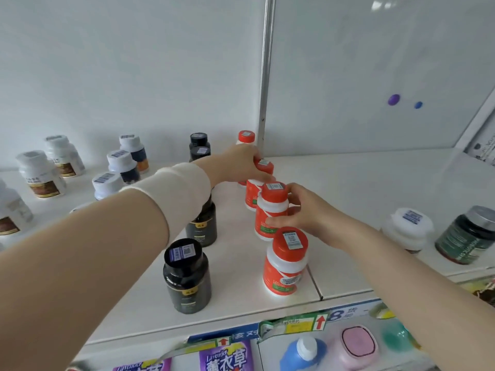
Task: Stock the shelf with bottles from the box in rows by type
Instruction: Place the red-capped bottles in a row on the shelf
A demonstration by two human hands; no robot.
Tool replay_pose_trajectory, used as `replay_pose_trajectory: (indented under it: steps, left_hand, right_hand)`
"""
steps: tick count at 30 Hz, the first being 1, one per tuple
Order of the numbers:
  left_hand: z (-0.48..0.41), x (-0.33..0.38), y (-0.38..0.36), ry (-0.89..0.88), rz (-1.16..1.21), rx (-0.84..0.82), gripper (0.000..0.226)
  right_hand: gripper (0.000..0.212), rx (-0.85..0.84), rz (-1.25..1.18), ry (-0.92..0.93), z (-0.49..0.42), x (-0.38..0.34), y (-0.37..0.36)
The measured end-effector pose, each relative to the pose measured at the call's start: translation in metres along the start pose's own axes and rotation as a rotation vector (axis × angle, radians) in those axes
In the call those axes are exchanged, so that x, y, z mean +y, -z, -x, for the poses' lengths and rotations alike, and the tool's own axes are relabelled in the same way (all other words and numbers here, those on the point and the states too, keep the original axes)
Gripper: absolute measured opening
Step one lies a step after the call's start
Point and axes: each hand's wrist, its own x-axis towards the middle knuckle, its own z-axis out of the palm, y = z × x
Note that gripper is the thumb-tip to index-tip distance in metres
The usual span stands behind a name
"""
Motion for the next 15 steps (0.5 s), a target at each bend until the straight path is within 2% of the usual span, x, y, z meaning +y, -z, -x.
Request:
replay_pose_trajectory:
  steps: [10,15]
  left_hand:
    - [-0.005,-0.008,-0.009,-0.021,0.041,-0.019,0.052]
    - [0.006,0.003,-0.005,-0.004,0.048,-0.008,0.066]
  right_hand:
    - [0.052,0.001,0.083,0.041,-0.002,0.013,-0.005]
    - [0.057,-0.068,0.130,-0.017,0.003,0.000,-0.001]
